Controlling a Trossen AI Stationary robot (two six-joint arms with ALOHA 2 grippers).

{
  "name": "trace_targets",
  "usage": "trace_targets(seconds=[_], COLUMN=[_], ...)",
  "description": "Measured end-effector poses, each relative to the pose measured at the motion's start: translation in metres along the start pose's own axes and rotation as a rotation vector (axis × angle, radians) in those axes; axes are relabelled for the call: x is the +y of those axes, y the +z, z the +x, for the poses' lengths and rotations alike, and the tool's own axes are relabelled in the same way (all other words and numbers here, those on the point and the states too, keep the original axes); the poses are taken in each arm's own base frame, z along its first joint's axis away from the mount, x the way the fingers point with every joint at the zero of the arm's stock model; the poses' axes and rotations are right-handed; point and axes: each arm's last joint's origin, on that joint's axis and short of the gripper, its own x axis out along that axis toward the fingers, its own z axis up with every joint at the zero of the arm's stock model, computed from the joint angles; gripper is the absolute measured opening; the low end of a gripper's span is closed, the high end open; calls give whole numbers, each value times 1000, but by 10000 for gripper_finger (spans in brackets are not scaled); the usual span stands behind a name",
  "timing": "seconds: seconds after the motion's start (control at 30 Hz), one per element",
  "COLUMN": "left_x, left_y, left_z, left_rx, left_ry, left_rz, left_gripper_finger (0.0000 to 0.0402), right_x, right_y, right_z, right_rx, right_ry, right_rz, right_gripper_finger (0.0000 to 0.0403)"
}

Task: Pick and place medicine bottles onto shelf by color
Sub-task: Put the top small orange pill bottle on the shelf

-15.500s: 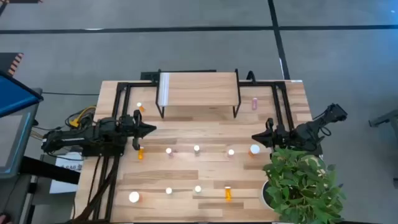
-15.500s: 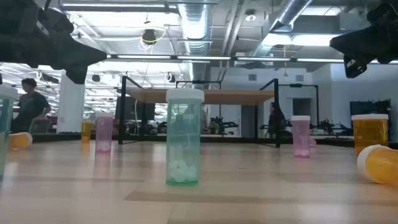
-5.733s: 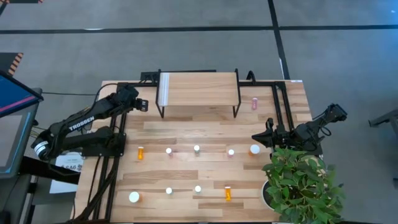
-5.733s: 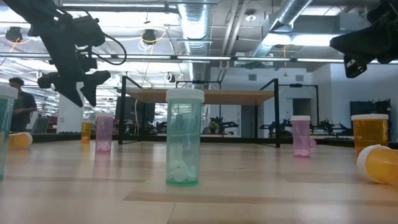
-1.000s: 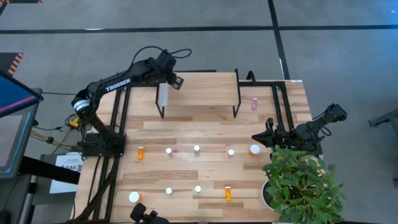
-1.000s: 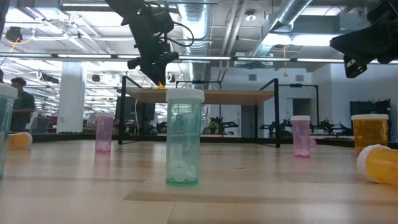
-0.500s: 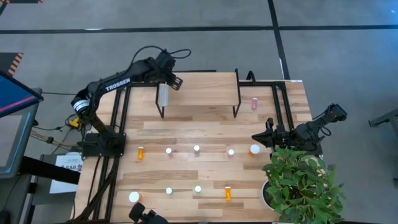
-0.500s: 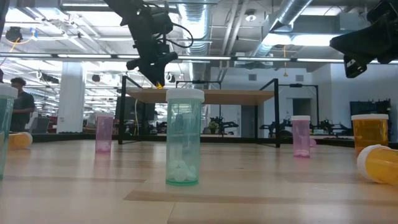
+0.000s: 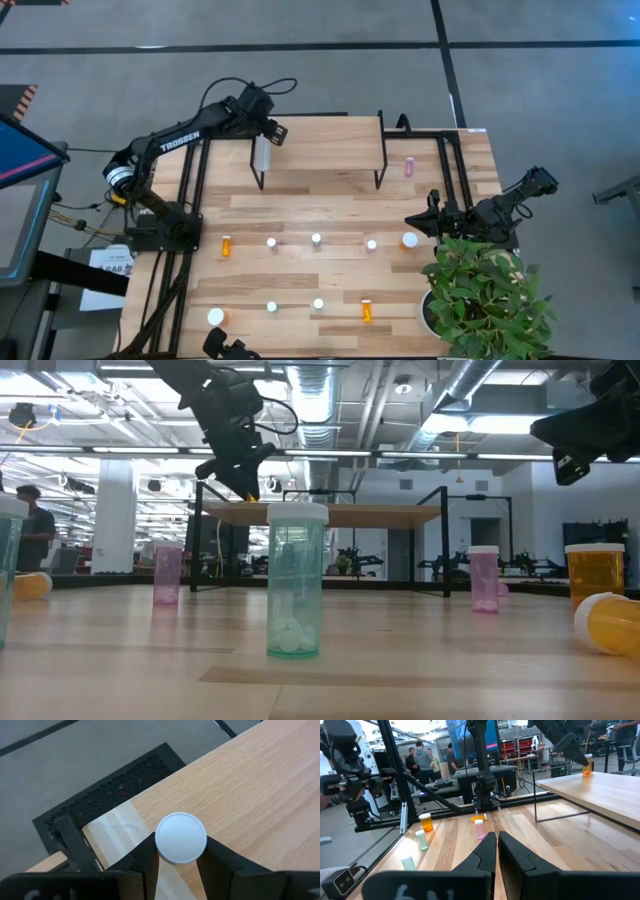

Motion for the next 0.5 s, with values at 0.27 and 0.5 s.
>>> trace_targets(seconds=[0.27, 0.5], left_x=[-2, -1], left_y=[4, 3], left_z=[-3, -3], left_rx=[-5, -2], left_ry=[-35, -27], left_rz=[18, 32], left_gripper_finger=[107, 149], right_x=[0, 0], right_y=[0, 0], right_z=[0, 0], right_rx=[0, 0], right_ry=[0, 0], right_rz=[0, 0], right_gripper_finger=[44, 44])
